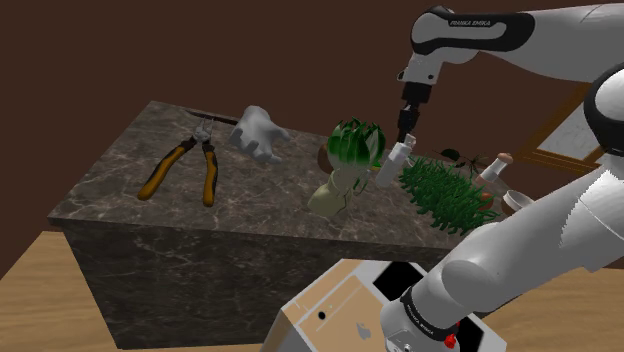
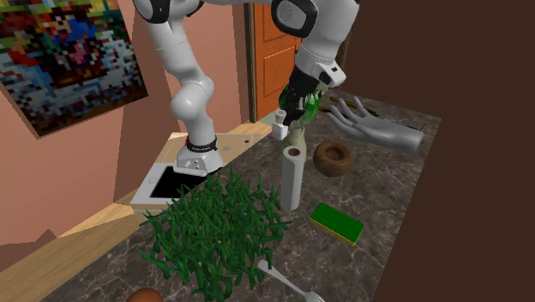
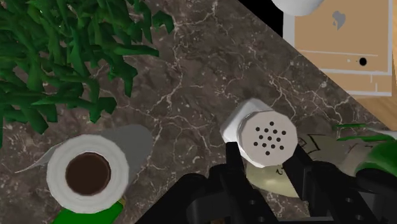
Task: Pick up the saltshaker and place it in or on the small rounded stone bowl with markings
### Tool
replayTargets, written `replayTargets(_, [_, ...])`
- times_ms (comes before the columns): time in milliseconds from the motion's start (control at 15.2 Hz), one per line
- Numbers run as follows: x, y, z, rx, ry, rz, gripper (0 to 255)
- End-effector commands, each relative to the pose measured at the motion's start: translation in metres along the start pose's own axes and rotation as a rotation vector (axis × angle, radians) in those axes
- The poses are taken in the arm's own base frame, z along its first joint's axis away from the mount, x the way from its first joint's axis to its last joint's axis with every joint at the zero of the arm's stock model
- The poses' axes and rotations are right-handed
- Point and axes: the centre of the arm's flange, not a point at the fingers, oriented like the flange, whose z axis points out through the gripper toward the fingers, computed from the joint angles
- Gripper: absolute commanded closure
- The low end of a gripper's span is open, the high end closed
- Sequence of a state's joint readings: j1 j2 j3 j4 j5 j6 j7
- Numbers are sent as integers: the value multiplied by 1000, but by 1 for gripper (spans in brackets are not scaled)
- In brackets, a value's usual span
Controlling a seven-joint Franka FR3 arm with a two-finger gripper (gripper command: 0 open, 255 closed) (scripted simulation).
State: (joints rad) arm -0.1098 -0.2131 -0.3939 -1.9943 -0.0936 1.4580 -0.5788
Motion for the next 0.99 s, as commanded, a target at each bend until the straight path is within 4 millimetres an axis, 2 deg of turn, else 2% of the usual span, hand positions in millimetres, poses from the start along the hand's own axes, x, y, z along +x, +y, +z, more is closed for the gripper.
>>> replayTargets(0, [27, -5, -10, 0, 0, 0, 255])
replayTargets(726, [162, -27, -60, 0, 0, 0, 255])
replayTargets(924, [166, -24, -46, 0, 0, 0, 255])
